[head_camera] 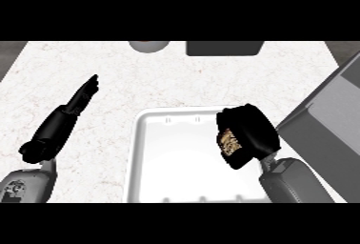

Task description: Pick the cupcake from the tray and place it in the cardboard box

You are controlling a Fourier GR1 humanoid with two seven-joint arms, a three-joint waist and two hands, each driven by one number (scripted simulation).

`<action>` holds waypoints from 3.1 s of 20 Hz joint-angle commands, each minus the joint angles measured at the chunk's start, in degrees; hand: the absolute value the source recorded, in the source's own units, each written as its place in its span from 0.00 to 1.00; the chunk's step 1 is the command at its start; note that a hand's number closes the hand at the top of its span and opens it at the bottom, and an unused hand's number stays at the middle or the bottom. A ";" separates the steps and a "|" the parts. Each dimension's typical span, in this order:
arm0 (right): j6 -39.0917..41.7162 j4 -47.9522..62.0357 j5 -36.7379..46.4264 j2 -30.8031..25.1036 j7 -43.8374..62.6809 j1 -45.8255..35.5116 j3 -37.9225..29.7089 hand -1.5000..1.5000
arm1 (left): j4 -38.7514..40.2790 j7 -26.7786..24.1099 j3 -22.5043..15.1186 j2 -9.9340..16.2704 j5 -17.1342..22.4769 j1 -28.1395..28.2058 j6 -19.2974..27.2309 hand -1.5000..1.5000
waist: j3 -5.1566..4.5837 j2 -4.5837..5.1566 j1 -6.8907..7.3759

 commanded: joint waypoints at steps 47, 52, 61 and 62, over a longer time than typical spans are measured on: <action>21.08 39.33 -15.03 -35.37 -22.48 -10.49 -42.00 0.00 | -0.36 1.40 2.01 -1.93 -1.36 -1.95 -2.95 0.50 | 0.05 0.29 1.14; 17.27 39.79 -24.47 -31.33 -26.85 -14.41 -51.26 0.00 | 2.50 0.24 1.88 -2.74 -2.28 -3.44 -1.94 0.50 | 0.10 0.25 0.41; 17.48 52.82 -45.88 -30.84 -15.15 -21.60 -75.88 0.00 | 1.47 -1.08 4.03 -0.34 -0.91 -1.38 -3.64 0.50 | 0.06 0.20 0.35; 18.37 55.16 -46.75 -33.20 -14.86 -22.62 -76.68 0.00 | 1.05 -1.05 1.25 -3.19 -2.99 -0.75 -1.66 0.50 | 0.09 0.36 0.65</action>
